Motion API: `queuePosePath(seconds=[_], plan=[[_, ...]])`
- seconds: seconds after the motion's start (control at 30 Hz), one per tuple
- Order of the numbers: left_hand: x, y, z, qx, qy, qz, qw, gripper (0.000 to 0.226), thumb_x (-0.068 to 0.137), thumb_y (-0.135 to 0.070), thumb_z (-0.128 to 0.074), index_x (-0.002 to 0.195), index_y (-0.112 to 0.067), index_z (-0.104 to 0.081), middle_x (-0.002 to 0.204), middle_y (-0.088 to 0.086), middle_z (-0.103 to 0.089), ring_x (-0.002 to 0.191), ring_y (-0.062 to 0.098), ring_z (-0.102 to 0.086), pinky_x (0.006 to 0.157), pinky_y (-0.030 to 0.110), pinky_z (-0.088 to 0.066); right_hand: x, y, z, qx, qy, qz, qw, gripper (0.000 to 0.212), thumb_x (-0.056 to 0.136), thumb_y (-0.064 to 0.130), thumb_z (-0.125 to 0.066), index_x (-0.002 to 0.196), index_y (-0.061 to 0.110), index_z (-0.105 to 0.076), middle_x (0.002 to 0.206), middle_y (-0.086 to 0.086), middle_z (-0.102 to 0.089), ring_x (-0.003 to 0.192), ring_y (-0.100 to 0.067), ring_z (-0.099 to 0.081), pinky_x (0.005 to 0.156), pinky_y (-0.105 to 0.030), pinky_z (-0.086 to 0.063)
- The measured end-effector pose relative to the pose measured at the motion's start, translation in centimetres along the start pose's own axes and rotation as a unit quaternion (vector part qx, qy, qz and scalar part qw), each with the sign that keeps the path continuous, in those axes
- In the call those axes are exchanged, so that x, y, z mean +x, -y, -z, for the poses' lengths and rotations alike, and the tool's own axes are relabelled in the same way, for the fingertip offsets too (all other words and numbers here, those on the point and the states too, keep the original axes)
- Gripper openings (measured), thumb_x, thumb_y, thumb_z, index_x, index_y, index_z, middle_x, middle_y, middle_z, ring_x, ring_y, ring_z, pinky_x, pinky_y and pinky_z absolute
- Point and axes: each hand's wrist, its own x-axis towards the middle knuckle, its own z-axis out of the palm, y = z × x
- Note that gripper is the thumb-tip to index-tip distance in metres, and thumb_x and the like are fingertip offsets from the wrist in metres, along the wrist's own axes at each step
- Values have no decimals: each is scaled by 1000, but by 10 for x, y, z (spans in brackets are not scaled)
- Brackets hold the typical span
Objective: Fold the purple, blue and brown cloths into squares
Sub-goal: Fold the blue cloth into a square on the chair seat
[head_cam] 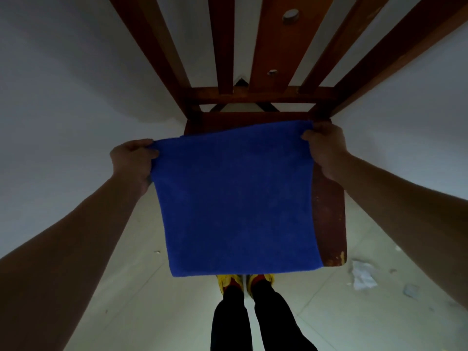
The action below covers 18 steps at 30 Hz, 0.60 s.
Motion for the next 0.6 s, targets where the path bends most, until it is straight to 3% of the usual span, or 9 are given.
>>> queuePosePath(seconds=[0.07, 0.13, 0.23, 0.3, 0.4, 0.5, 0.6], plan=[[11, -3, -7, 25, -4, -6, 1000, 36, 80, 16, -59, 104, -11, -63, 93, 2, -59, 77, 9, -57, 45, 16, -49, 14, 1, -8, -84, -8, 34, 996, 37, 94, 19, -54, 129, 6, -53, 124, -15, -59, 105, -28, -59, 90, -41, -52], [25, -3, -17, 73, -5, -21, 997, 44, 77, 18, -60, 116, -4, -60, 103, 10, -59, 76, 13, -58, 55, 21, -51, 28, -2, -15, -191, -5, 70, 979, 38, 95, 23, -54, 130, 8, -52, 126, -12, -58, 107, -26, -56, 86, -33, -48], [40, 2, -30, 205, 34, -42, 977, 48, 74, 15, -61, 120, 0, -60, 117, 20, -60, 92, 26, -60, 77, 30, -51, 40, -4, -23, -276, -9, 126, 953, 51, 87, 32, -66, 131, 13, -49, 131, -13, -52, 118, -29, -51, 93, -36, -47], [45, 4, -39, 283, 75, -71, 953, 51, 77, 12, -59, 125, -5, -58, 126, 15, -56, 98, 26, -56, 81, 30, -47, 46, -2, -28, -295, -10, 138, 946, 64, 81, 37, -72, 135, 16, -44, 135, -13, -48, 121, -29, -48, 94, -37, -47], [45, 1, -55, 303, 152, -108, 935, 61, 81, 9, -55, 137, -14, -48, 137, 8, -48, 108, 21, -51, 81, 28, -45, 54, -1, -30, -264, 38, 62, 962, 78, 82, 35, -74, 144, 11, -34, 140, -13, -46, 124, -28, -47, 93, -33, -44], [44, -8, -61, 342, 186, -102, 915, 61, 80, 2, -64, 136, -12, -46, 120, 11, -53, 101, 23, -53, 75, 26, -47, 56, -8, -24, -159, 53, 8, 986, 74, 80, 30, -76, 141, 8, -41, 136, -14, -52, 117, -28, -54, 94, -36, -50], [45, -11, -52, 512, 171, -126, 832, 60, 78, -20, -74, 131, -7, -49, 125, 16, -52, 112, 32, -51, 82, 33, -43, 50, -19, -11, -82, 24, 14, 996, 57, 81, 27, -73, 132, 9, -53, 125, -11, -60, 109, -26, -59, 93, -39, -52]])
